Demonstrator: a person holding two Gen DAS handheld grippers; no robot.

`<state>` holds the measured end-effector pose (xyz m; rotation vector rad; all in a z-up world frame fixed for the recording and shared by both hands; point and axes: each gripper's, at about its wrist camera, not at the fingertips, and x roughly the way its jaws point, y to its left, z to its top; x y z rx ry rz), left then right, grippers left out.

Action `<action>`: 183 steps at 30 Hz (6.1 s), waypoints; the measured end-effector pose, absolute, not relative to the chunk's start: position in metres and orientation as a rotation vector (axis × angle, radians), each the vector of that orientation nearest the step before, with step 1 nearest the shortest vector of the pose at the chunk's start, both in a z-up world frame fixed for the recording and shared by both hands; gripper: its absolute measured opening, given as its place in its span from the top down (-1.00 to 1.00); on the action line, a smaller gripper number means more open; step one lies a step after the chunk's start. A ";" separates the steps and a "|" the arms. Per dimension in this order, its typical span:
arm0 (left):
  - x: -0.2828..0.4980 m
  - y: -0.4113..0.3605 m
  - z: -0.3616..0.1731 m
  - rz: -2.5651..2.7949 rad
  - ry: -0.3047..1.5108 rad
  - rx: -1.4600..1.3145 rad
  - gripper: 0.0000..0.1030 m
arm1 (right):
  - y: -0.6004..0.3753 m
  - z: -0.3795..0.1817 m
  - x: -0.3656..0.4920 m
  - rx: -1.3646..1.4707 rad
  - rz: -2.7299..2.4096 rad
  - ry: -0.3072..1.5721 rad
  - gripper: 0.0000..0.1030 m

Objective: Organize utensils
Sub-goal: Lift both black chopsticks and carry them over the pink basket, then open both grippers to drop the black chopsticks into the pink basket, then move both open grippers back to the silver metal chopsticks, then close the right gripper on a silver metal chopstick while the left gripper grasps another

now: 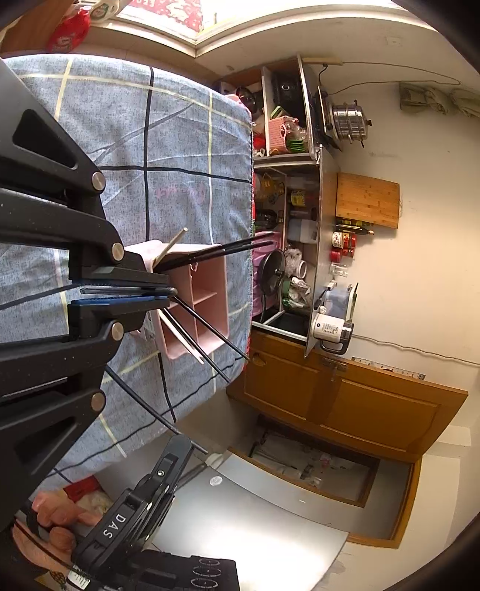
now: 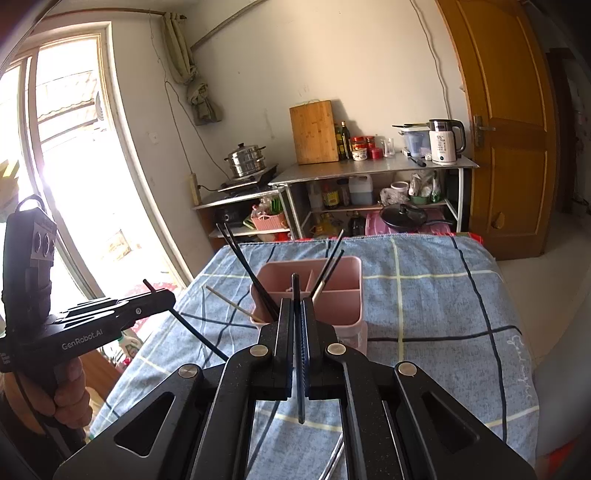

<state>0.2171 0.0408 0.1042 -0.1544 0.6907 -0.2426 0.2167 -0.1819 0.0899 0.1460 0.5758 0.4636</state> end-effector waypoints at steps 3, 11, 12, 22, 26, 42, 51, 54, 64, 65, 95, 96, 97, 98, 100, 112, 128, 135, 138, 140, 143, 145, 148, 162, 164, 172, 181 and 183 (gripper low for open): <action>0.215 0.042 0.120 -0.259 0.671 -0.160 0.93 | -0.182 0.101 0.218 0.150 0.474 0.555 0.94; 0.216 0.046 0.175 -0.284 0.582 -0.167 0.93 | -0.178 0.148 0.221 0.143 0.495 0.457 0.94; 0.217 0.046 0.180 -0.282 0.573 -0.163 0.93 | -0.178 0.152 0.221 0.143 0.497 0.447 0.94; 0.249 0.047 0.208 -0.269 0.528 -0.162 0.93 | -0.175 0.181 0.246 0.171 0.475 0.374 0.94; 0.267 0.045 0.199 -0.267 0.542 -0.167 0.93 | -0.174 0.173 0.258 0.200 0.459 0.377 0.94; 0.314 0.058 0.109 -0.251 0.663 -0.256 0.91 | -0.164 0.100 0.296 0.245 0.436 0.511 0.94; 0.320 0.064 0.074 -0.242 0.735 -0.277 0.91 | -0.151 0.073 0.299 0.191 0.472 0.608 1.00; 0.315 0.065 0.076 -0.241 0.715 -0.274 0.89 | -0.154 0.077 0.294 0.172 0.464 0.590 0.97; 0.279 0.072 0.092 -0.206 0.631 -0.240 0.54 | -0.169 0.088 0.263 0.184 0.473 0.543 0.85; 0.273 0.072 0.093 -0.207 0.623 -0.239 0.54 | -0.171 0.088 0.258 0.184 0.473 0.541 0.83; 0.112 0.023 -0.002 -0.242 0.645 -0.190 0.54 | -0.211 0.002 0.133 0.166 0.410 0.651 0.66; 0.110 0.022 -0.004 -0.242 0.649 -0.190 0.54 | -0.211 -0.003 0.131 0.166 0.406 0.660 0.66; 0.108 0.021 -0.007 -0.243 0.655 -0.190 0.54 | -0.213 -0.006 0.130 0.166 0.404 0.668 0.66; 0.108 0.021 -0.010 -0.243 0.659 -0.190 0.54 | -0.213 -0.010 0.129 0.165 0.402 0.679 0.66; 0.106 0.019 -0.016 -0.246 0.672 -0.188 0.54 | -0.214 -0.018 0.128 0.158 0.398 0.695 0.66; 0.101 0.014 -0.042 -0.244 0.734 -0.186 0.54 | -0.203 -0.071 0.133 0.138 0.359 0.820 0.66; 0.112 0.004 -0.056 -0.260 0.792 -0.180 0.54 | -0.191 -0.102 0.144 0.126 0.350 0.926 0.66; 0.121 -0.007 -0.064 -0.278 0.830 -0.180 0.54 | -0.189 -0.103 0.144 0.111 0.338 0.947 0.72; 0.129 -0.017 -0.069 -0.303 0.852 -0.176 0.54 | -0.193 -0.104 0.142 0.102 0.328 0.952 0.85; 0.137 -0.028 -0.072 -0.331 0.869 -0.169 0.54 | -0.196 -0.103 0.142 0.109 0.327 0.955 0.86; 0.150 -0.045 -0.075 -0.371 0.884 -0.157 0.54 | -0.203 -0.102 0.141 0.110 0.311 0.955 0.87; 0.161 -0.059 -0.079 -0.394 0.900 -0.149 0.54 | -0.210 -0.102 0.140 0.123 0.298 0.955 0.88; 0.174 -0.076 -0.087 -0.412 0.924 -0.136 0.54 | -0.222 -0.102 0.140 0.143 0.271 0.955 0.88; 0.173 -0.087 -0.104 -0.327 0.954 0.008 0.89 | -0.240 -0.102 0.142 0.224 0.243 0.963 0.88; 0.169 -0.072 -0.105 -0.304 0.955 -0.013 0.90 | -0.241 -0.103 0.142 0.232 0.249 0.966 0.88; 0.164 -0.026 -0.105 -0.229 0.982 -0.101 0.90 | -0.232 -0.100 0.154 0.193 0.277 0.975 0.82; 0.187 -0.029 -0.105 -0.246 1.012 -0.083 0.86 | -0.222 -0.099 0.184 0.097 0.300 1.002 0.81; 0.192 -0.031 -0.104 -0.246 1.016 -0.075 0.86 | -0.221 -0.099 0.187 0.095 0.302 1.007 0.81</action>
